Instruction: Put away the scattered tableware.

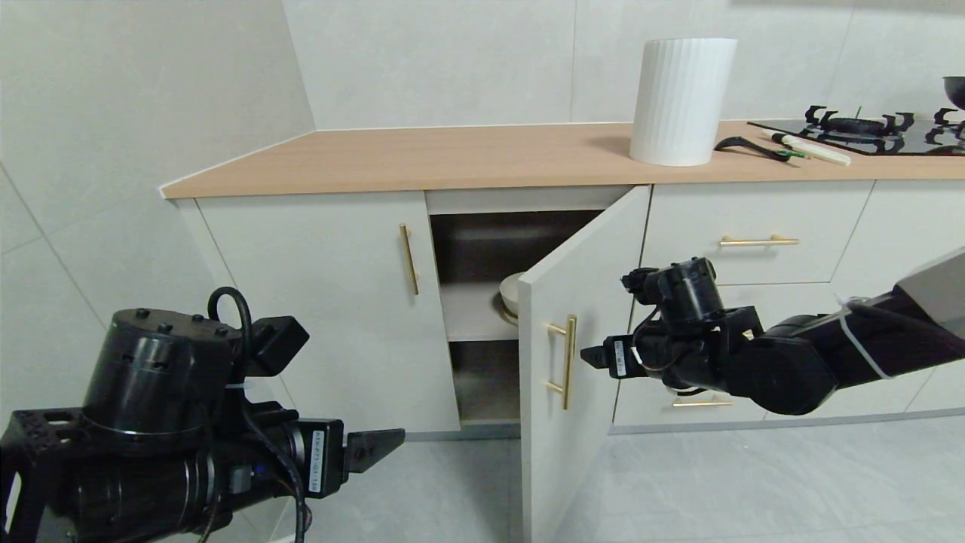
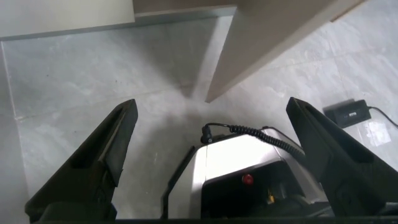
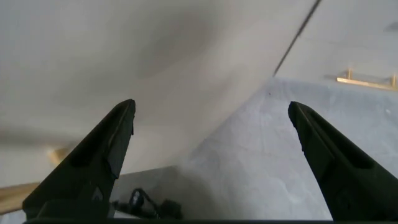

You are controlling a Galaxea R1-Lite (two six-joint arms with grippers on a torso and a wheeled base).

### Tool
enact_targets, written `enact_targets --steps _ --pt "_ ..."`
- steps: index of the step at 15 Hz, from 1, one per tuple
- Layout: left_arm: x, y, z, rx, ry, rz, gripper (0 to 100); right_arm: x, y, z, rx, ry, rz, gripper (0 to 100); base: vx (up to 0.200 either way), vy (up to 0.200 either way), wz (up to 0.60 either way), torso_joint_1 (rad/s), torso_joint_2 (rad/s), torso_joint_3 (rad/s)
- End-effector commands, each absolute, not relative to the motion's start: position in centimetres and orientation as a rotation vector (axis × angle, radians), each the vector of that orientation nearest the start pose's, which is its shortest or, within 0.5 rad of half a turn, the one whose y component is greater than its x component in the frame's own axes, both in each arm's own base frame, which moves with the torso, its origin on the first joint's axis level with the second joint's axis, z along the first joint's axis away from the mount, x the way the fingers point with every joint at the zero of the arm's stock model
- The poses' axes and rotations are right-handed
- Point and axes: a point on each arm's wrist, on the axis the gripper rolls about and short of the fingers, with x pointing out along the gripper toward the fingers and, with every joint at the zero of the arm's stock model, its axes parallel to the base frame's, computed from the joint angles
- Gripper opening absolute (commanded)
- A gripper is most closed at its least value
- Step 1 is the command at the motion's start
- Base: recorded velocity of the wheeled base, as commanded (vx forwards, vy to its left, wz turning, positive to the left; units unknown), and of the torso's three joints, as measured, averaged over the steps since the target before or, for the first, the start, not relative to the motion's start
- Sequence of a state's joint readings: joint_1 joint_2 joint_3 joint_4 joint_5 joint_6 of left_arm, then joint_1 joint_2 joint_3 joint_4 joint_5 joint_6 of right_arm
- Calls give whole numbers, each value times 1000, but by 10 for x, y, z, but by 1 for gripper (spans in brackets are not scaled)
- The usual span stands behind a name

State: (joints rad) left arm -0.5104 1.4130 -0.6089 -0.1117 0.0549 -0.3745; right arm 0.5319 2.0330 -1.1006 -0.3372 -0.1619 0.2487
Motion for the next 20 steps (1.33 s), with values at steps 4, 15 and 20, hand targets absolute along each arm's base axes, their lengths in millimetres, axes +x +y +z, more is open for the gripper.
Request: enact_targets --steps 4,15,20 --pt "182 -101 156 -157 746 -303 100 348 200 97 57 549 293 100 0 0 0 0 0 0" --pt "183 -101 155 -154 745 -287 100 359 212 82 96 459 307 100 73 0 0 -2 0 2" --pt "183 -101 155 -153 745 -289 100 359 212 82 97 459 307 100 200 0 0 5 2 4"
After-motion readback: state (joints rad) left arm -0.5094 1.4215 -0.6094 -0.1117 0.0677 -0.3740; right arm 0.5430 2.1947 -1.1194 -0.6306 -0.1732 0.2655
